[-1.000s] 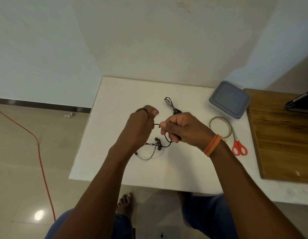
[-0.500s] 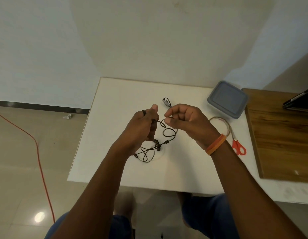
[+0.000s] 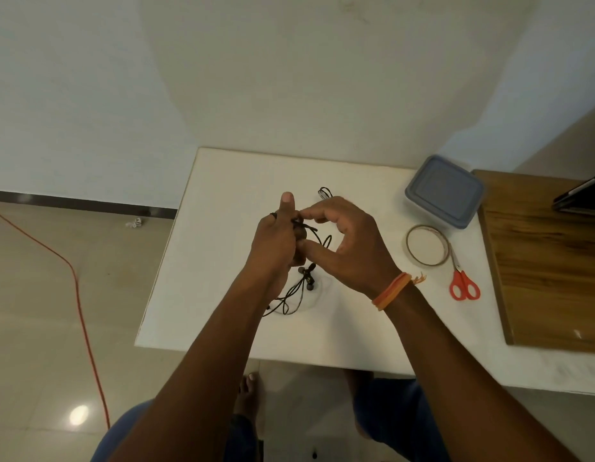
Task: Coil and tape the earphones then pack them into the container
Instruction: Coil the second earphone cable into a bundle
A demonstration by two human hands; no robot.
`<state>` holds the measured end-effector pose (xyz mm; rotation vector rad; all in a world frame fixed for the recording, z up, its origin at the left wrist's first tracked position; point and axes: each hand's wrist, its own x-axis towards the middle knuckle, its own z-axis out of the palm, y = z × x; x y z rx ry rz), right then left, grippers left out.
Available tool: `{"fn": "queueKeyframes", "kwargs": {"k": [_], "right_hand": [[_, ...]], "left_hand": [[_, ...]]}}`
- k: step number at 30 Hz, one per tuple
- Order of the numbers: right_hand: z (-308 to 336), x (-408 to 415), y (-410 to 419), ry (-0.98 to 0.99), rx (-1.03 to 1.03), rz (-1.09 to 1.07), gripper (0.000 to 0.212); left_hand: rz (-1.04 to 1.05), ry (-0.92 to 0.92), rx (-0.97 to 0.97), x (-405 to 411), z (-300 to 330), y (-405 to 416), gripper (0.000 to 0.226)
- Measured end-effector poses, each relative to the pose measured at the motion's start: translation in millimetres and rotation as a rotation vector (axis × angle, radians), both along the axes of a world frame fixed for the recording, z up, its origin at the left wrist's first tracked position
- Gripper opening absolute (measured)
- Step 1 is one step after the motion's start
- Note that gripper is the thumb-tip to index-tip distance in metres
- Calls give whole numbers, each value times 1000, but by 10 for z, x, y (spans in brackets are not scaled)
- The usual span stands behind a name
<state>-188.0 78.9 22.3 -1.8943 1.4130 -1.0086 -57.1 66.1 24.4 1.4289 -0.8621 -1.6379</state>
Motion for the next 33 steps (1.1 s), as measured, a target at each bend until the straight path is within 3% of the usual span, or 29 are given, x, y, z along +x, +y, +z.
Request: {"fn": "queueKeyframes", "kwargs": {"k": [5, 7, 11, 14, 18, 24, 26, 29, 33], "right_hand": [[-74, 85, 6, -10, -74, -85, 11], [-47, 114, 22, -54, -33, -84, 3], [24, 78, 8, -168, 100, -78, 8], [73, -13, -44, -456, 455, -127, 25], [116, -138, -60, -889, 989, -91, 32], [54, -266, -108, -1300, 1087, -142, 26], [21, -328, -128, -1370, 1085, -145, 37], [-5, -422, -163, -1215, 1077, -246, 38], [-10, -479, -168, -851, 1011, -496, 27]], "left_hand": [[-9, 67, 16, 45, -23, -33, 49], [-63, -24, -25, 57, -28, -38, 51], [-148, -229, -155, 42, -48, -25, 51], [-267, -575, -348, 39, -102, -32, 52], [-387, -751, -457, 74, -135, -8, 46], [-415, -660, -374, 13, -97, 52, 42], [-427, -637, -376, 8, -76, 61, 33], [-458, -659, -382, 34, -55, 62, 38], [-424, -410, -198, 61, -14, 24, 41]]}}
